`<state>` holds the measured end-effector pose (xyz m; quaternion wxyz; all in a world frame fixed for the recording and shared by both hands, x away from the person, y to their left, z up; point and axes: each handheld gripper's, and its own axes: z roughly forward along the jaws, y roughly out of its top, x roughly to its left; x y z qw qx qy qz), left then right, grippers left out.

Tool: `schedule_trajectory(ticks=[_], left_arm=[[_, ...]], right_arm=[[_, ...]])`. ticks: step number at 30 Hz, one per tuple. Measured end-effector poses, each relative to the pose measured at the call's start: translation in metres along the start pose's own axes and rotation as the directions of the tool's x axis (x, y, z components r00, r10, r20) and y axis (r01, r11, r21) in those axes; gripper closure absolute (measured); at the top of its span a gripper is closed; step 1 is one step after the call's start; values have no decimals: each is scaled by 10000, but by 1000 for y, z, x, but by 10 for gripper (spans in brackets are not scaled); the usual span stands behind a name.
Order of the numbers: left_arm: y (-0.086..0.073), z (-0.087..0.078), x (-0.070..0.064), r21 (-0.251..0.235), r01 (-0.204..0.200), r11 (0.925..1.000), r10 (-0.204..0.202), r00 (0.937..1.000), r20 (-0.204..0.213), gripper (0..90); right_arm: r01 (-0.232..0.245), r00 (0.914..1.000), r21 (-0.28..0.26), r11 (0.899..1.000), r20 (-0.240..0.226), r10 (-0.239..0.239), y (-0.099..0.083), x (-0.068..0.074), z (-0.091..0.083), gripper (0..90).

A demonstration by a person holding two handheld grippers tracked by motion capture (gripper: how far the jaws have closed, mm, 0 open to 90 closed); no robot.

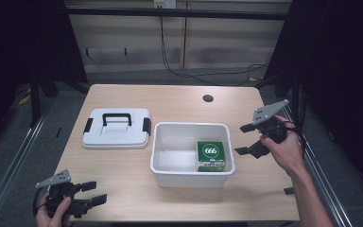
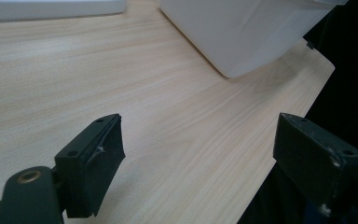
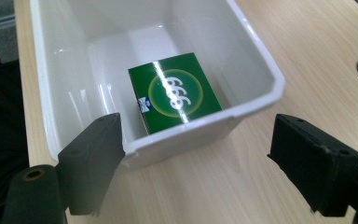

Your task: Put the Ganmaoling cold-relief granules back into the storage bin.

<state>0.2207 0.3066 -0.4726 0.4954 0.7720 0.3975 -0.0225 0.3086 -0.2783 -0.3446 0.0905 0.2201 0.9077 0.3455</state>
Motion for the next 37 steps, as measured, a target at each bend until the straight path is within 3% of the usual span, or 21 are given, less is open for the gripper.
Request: schedule_trajectory(ticks=[9, 14, 18, 22, 24, 28, 31, 33, 35, 37], left_arm=[[0, 1, -1, -3, 72, 10000, -72, 10000, -19, 161], [0, 1, 0, -29, 64, 10000, -64, 10000, -33, 161], [0, 1, 0, -27, 47, 10000, -47, 10000, -49, 160], [0, 1, -1, -27, 68, 10000, -68, 10000, -21, 160], [0, 1, -1, -46, 61, 10000, -62, 10000, -43, 161], [1, 0, 0, -50, 21, 10000, -21, 10000, -24, 161], [1, 0, -1, -77, -10, 10000, 10, 10000, 24, 161], [0, 0, -1, -89, 29, 10000, -28, 10000, 19, 161], [1, 0, -1, -98, 65, 9999, -64, 10000, 12, 161], [1, 0, -1, -89, 62, 9999, -62, 10000, 12, 161]], right_arm=[[-815, 9945, -664, 9945, 609, 855, -29, 6, -8, 164], [-1039, 9870, -1134, 9881, 1111, 1166, -43, 11, -15, 164], [-1177, 9837, -1273, 9849, 1205, 1331, -54, 16, -18, 165], [-1515, 9757, -1518, 9767, 1352, 1723, -78, 22, -18, 164], [-1795, 9722, -1849, 9662, 1166, 2029, -89, 23, -20, 164], [-1976, 9631, -2150, 9564, 1391, 2302, -103, 28, -21, 164], [-2191, 9513, -2471, 9439, 1609, 2630, -116, 29, -18, 138], [-2504, 9441, -2573, 9333, 1489, 2943, -126, 29, -13, 138], [-2674, 9375, -2525, 9299, 1551, 3116, -132, 28, -9, 131], [-2820, 9379, -2494, 9264, 1315, 3209, -134, 28, -7, 132]])
